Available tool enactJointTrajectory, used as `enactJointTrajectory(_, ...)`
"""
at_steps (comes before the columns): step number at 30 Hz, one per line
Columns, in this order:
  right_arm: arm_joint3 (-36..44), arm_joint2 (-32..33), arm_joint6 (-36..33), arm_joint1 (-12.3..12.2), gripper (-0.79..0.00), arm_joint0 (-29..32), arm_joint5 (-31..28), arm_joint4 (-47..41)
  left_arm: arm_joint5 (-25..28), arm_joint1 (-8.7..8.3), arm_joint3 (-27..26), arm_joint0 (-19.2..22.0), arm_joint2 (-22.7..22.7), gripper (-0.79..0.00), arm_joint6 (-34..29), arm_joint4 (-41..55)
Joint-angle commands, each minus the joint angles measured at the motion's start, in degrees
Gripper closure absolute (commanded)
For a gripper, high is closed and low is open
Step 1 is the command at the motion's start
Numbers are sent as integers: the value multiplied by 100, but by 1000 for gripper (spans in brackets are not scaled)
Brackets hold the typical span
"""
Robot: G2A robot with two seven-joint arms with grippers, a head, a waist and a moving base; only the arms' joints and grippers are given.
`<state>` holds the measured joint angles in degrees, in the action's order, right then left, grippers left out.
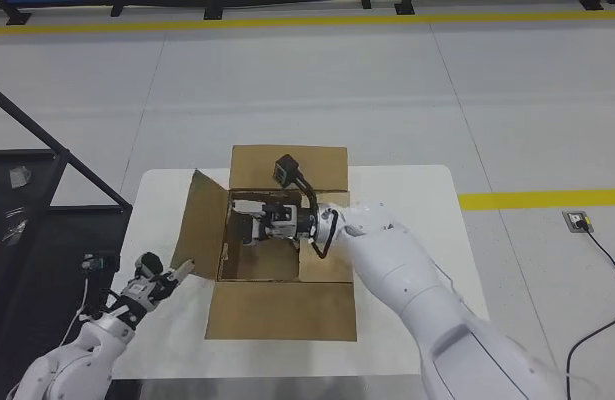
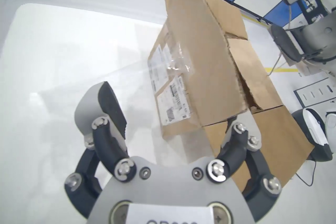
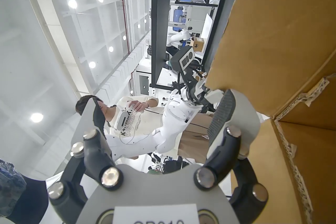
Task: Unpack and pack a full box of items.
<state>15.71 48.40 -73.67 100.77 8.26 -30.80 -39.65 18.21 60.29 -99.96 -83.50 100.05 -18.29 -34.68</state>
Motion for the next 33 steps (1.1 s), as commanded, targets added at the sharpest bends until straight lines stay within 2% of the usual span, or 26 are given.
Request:
enactJointTrajectory(1,216,70,23,-114,-785,71,-5,80,-41,-13,129,-34,171,-785,-21,35)
enactJointTrajectory(7,1100,414,93,-612,-785,539,-75,429,5,-40,524,115,311,-785,-213,163)
enactJointTrajectory(13,2074,885,20,-1083,-785,1138,-3,686,-87,-54,778,283,216,-785,-351,-24)
enactJointTrajectory(20,3139,1357,-81,-1458,-785,1792,100,905,-204,-52,1119,554,-44,-785,-414,-299)
enactJointTrajectory(22,3139,1357,-81,-1458,-785,1792,100,905,-192,-55,1142,572,-41,-785,-397,-304)
enactJointTrajectory(26,3139,1357,-81,-1458,-785,1792,100,905,-118,-69,871,467,101,-785,-299,-269)
enactJointTrajectory(29,3152,1354,21,-1462,-785,1842,115,947,-72,-78,457,346,210,-785,-288,-232)
enactJointTrajectory(33,3574,1393,102,-1515,-785,2106,-83,1055,-31,-88,-137,234,283,-785,-367,-184)
